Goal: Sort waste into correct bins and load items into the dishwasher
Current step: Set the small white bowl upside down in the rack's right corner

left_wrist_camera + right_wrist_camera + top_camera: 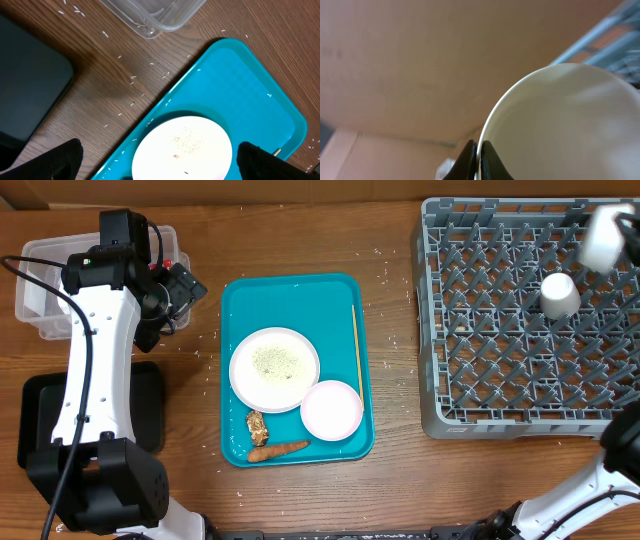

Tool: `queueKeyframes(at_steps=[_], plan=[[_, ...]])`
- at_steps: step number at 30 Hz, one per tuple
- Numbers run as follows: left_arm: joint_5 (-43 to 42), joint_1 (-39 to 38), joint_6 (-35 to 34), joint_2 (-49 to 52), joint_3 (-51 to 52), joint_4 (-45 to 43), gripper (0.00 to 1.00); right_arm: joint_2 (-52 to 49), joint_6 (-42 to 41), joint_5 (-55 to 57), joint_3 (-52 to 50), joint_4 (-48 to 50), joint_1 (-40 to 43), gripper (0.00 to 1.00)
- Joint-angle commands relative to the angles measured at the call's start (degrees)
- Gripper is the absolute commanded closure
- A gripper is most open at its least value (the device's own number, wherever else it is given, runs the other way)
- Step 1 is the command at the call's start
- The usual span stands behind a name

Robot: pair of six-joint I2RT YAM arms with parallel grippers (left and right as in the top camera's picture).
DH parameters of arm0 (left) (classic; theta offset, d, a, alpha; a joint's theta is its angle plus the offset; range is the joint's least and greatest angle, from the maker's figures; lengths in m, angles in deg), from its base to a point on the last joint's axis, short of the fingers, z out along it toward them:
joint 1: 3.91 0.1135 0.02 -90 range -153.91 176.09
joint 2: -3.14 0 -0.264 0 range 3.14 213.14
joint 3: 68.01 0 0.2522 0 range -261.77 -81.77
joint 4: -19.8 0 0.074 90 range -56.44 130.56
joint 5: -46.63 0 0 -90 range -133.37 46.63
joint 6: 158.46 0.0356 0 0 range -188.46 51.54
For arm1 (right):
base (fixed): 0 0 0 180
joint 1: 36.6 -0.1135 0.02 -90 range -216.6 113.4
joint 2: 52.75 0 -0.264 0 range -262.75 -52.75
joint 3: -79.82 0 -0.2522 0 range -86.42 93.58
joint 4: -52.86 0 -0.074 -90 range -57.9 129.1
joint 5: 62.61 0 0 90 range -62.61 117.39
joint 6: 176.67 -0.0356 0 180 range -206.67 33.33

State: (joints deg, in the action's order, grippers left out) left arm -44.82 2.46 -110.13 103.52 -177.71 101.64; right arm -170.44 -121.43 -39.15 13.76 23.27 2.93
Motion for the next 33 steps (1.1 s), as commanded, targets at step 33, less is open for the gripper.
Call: queueKeyframes(at_steps=[33], plan=[[0.4,-0.4,-0.4,-1.0,0.3,0.0,0.0,-8.0,-1.5,7.6,0.5,-1.7,8.5,0.94]])
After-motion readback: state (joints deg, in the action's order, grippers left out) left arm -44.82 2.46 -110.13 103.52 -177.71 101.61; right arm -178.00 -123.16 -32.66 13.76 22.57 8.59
